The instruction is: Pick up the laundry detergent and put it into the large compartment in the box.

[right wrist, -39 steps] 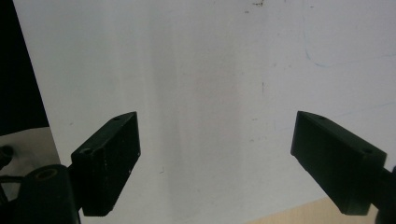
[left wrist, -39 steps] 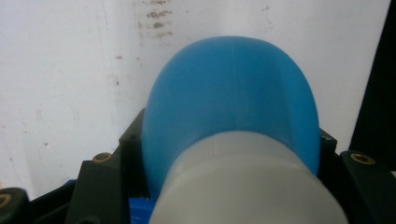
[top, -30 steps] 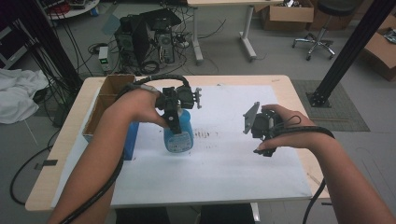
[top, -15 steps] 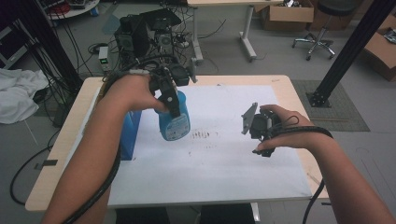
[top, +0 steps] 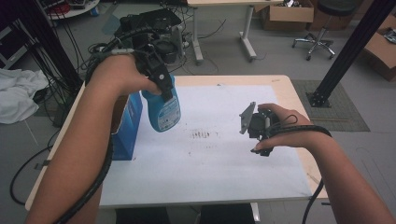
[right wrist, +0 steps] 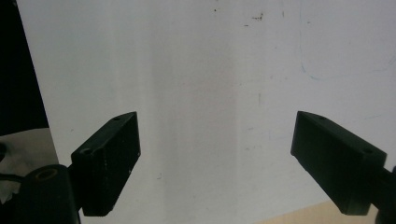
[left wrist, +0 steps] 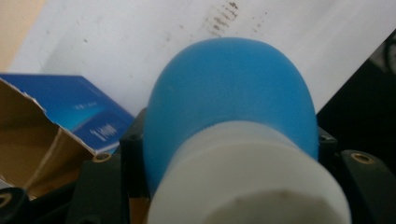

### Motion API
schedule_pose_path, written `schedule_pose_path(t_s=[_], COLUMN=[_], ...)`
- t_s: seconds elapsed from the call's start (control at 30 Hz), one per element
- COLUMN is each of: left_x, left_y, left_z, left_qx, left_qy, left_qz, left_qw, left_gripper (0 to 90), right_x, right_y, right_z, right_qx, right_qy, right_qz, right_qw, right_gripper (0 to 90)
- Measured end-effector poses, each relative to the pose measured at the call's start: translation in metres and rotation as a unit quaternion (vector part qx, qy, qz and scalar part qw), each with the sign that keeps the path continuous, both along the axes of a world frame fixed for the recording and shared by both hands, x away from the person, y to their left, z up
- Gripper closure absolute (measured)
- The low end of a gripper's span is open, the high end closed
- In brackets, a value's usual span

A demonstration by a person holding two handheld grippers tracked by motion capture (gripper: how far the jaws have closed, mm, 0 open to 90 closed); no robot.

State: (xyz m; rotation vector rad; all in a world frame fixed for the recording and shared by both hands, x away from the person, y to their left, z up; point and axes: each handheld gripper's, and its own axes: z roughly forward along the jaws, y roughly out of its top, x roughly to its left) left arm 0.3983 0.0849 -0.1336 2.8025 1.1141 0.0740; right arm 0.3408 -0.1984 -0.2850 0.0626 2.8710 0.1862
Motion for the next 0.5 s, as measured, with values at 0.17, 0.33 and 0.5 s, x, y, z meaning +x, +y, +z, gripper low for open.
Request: schedule_pose_path(t_s=[0.17,0.33,0.5], left_x=[0.002,0.005,0.006], left_y=[0.009,0.021,0.039], left_z=[0.013,0.021,0.033], left_qx=[-0.003,0.005,0.016], left_qy=[0.001,0.007,0.005], left_qz=[0.040,0.082,0.122], left_qw=[0.9992,0.9966,0.9924], left_gripper=[38.4,38.4,38.4], right_x=[0.001,0.001,0.002], right_y=[0.002,0.004,0.006], right_z=[0.000,0.000,-0.001], right_qx=[-0.001,0.000,-0.001], right_qy=[-0.001,-0.001,0.000], right_qz=[0.002,0.004,0.008], right_qw=[1.0000,1.0000,1.0000], right_gripper=[15.7,15.7,15.7])
